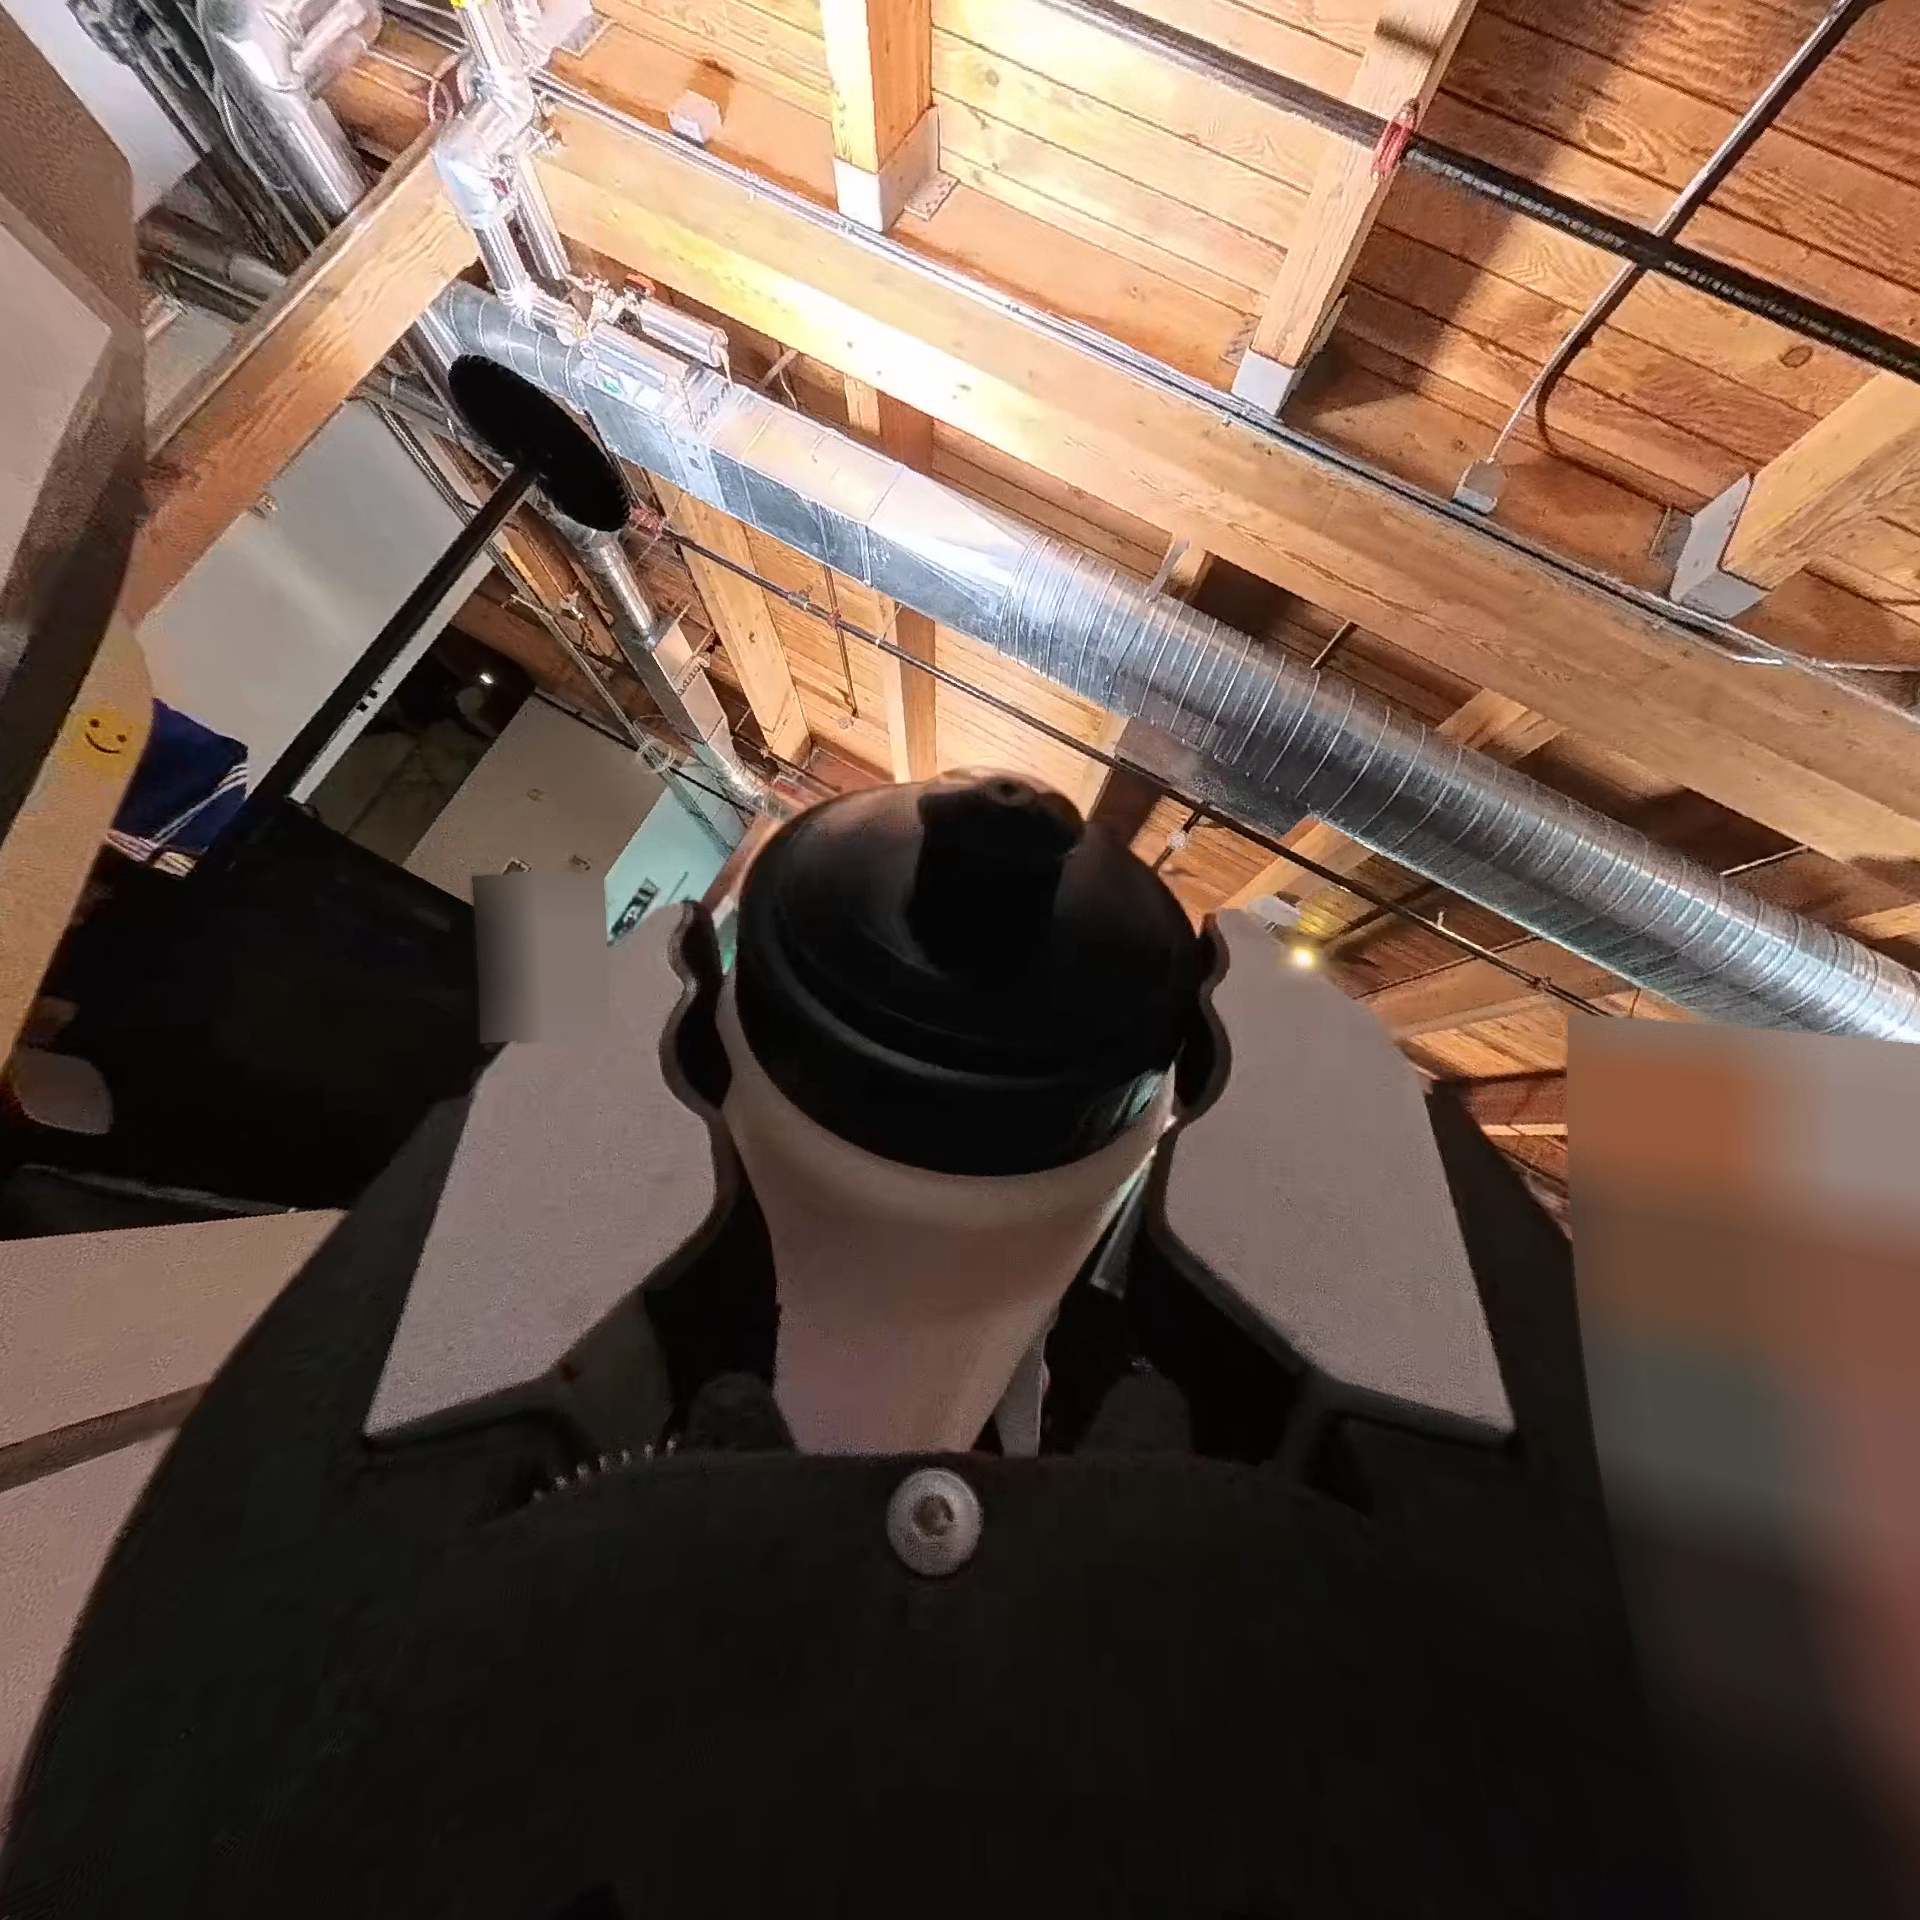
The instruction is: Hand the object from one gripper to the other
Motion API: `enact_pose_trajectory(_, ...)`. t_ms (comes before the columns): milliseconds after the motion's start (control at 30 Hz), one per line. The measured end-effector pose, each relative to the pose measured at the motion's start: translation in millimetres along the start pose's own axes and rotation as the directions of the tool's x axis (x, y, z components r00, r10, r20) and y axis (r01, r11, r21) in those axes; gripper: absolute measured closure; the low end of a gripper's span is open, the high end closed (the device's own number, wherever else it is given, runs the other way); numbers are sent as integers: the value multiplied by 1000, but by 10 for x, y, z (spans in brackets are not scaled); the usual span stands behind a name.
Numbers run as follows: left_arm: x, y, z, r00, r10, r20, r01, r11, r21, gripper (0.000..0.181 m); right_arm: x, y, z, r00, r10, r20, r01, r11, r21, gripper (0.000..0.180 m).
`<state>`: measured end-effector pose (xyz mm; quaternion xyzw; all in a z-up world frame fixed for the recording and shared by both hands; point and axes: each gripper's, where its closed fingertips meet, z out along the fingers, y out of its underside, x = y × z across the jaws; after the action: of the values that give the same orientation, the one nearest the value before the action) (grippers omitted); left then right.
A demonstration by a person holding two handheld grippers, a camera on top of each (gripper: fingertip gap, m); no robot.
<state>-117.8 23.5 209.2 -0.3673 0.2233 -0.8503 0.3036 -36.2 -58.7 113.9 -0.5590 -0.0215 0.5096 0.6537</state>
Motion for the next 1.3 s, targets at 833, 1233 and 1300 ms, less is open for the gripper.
enact_pose_trajectory(833, 225, -174, -77, 995, 96, -26, -94, 992, 80, 103, -23, 440, 228, 972, 186, 143, -178, 982, -69, 64)
enact_pose_trajectory(1233, 307, 14, 38, 987, 155, -33, -151, 984, 98, 103, -161, 482, 293, 933, 289, 216, -300, 954, 19, 78)
enact_pose_trajectory(1300, 289, 43, 53, 988, 156, -15, -154, 985, 73, 103, -136, 446, 262, 923, 315, 219, -327, 945, 17, 78)
